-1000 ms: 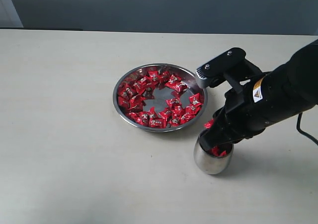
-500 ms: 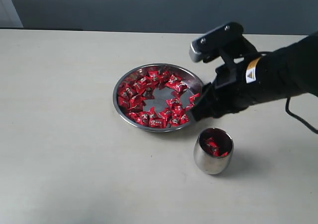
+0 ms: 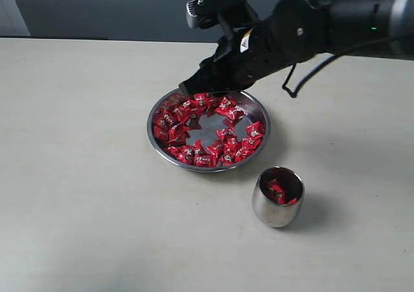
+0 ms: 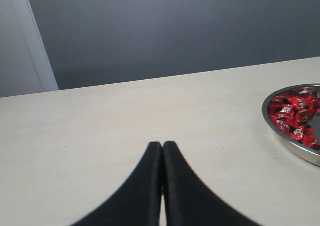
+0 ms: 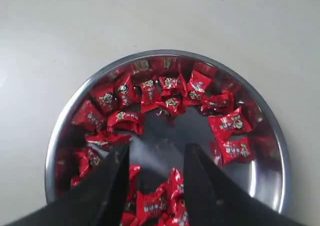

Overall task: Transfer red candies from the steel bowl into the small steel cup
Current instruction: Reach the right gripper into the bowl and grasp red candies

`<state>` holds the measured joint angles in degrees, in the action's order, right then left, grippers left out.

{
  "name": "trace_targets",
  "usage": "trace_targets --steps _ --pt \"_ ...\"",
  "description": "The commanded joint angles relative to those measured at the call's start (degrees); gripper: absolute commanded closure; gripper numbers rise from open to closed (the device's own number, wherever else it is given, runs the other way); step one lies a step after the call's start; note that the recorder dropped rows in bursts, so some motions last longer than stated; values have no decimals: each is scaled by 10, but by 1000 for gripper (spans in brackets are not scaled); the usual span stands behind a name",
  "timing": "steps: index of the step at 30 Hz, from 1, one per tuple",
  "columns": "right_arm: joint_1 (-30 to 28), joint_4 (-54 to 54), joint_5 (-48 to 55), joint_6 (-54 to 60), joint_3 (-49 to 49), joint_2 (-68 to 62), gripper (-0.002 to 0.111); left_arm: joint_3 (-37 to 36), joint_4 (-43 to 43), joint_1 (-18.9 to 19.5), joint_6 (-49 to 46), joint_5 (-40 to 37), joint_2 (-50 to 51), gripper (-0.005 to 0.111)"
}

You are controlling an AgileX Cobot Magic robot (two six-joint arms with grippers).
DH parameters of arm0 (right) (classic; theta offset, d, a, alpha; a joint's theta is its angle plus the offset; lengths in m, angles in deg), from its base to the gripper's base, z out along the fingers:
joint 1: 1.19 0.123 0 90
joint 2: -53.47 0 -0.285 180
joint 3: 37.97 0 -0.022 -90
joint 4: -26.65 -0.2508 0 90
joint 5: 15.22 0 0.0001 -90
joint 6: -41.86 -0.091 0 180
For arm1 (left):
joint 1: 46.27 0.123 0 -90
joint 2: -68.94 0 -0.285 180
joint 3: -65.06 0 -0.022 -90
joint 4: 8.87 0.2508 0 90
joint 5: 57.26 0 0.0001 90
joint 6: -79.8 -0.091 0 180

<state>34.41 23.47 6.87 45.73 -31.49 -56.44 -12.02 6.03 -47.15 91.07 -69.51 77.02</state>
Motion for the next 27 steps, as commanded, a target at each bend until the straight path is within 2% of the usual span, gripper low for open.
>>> trace_targets --steps 1,7,14,27 --pt "-1 2 63 1 -70 -69 72 -1 -2 -4 2 3 -3 106" --pt "-2 15 141 1 -121 -139 72 -1 -2 -4 2 3 -3 106" --pt "-2 43 159 1 -140 -188 72 -1 -2 -4 2 3 -3 106" --pt "-2 113 182 -13 -141 -194 72 -1 -2 -4 2 3 -3 106"
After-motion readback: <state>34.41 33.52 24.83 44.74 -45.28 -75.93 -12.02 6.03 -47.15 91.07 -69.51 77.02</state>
